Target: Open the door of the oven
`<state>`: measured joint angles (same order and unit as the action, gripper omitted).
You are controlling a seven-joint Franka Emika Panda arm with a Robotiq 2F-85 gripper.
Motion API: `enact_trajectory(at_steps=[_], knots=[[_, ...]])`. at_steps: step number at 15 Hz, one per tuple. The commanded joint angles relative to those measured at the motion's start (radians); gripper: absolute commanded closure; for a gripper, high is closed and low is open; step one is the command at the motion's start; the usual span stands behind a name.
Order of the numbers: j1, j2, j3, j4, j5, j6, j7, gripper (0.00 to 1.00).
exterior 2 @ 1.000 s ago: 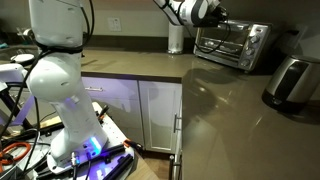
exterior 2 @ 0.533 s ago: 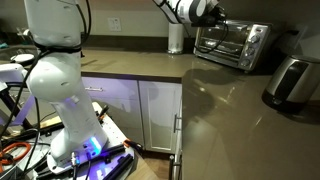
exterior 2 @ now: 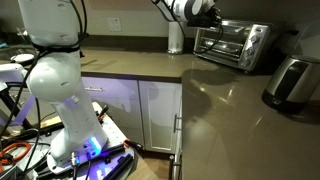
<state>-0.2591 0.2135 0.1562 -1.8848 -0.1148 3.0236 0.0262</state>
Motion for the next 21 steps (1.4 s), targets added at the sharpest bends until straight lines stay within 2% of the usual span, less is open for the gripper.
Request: enact_trajectory(at_steps=[1,2,7,8,12,21], knots=[[0.001,-0.049,0.018,-0.057,0.028,-0.05,0.014,1.0],[0.074,-0.057,-0.053,-0.065,0.068,-0.055,-0.01,1.0],[0.149,-0.083,-0.121,-0.092,0.077,-0.085,0.007,1.0],[0.127,-0.088,-0.098,-0.098,0.045,-0.09,0.035,1.0],[0.14,-0.112,-0.117,-0.123,0.009,-0.112,0.08,1.0],[0.174,-0.156,-0.147,-0.161,-0.172,-0.12,0.259,1.0]])
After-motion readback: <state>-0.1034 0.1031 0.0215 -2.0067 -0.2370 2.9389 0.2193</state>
